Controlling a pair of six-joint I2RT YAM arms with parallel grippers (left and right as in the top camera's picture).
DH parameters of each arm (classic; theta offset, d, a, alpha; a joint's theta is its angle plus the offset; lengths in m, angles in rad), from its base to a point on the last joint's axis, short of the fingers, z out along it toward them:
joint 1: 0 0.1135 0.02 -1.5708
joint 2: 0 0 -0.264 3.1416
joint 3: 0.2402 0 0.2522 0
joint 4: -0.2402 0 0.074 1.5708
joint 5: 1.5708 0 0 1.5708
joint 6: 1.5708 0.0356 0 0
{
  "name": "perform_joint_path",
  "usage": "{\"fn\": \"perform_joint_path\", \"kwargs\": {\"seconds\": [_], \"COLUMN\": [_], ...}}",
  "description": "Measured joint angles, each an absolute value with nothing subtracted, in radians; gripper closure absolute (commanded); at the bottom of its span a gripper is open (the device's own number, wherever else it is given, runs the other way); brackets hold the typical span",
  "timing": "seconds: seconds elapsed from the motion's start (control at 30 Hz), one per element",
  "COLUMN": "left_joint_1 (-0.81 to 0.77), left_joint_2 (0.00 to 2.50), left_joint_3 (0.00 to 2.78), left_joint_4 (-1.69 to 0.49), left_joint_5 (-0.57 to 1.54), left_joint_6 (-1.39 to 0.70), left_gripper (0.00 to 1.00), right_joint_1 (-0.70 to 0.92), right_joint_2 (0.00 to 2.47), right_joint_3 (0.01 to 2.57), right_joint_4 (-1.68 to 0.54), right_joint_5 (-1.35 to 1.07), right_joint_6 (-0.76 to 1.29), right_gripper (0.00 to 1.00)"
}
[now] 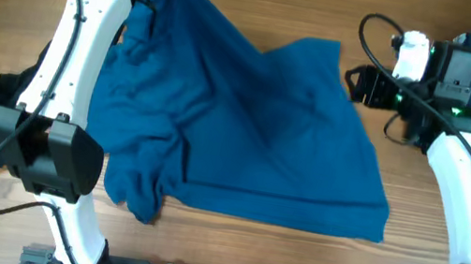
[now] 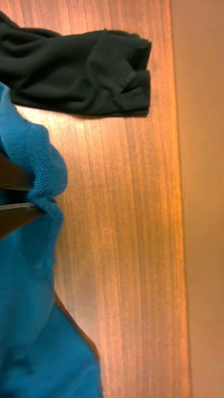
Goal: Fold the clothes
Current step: 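Grasp the top right corner with the right gripper and pull both corners outward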
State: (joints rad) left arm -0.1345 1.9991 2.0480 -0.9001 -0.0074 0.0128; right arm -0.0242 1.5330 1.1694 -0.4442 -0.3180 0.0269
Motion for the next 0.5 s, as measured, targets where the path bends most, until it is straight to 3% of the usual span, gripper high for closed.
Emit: {"fn": "perform_joint_path", "kwargs": {"seconds": [0.13,0.27,0.5], "left_joint_1": [-0.142,-0.171,-0.21], "left_joint_2": [1.999,1.999,1.999], "left_joint_3": [2.048,2.048,2.048], "left_joint_4": [-0.945,-0.966,-1.007], "left_joint_5": [-0.016,-0.019,-0.019], "left_joint_6": [0.009,0.005,0.001], "left_gripper": [0.96,0.96,0.96], "right_joint_1": [-0.024,-0.024,-0.022], "right_joint_2": [1.697,1.944,2.133], "right_joint_3": [1.178,1.21,1.267], "right_joint_4": [-0.231,-0.121,0.032], "right_joint_5": [-0.302,-0.324,-0.375], "right_joint_6": [0.051,0.072,0.116], "right_gripper": [0.2,0.21,0.23]}}
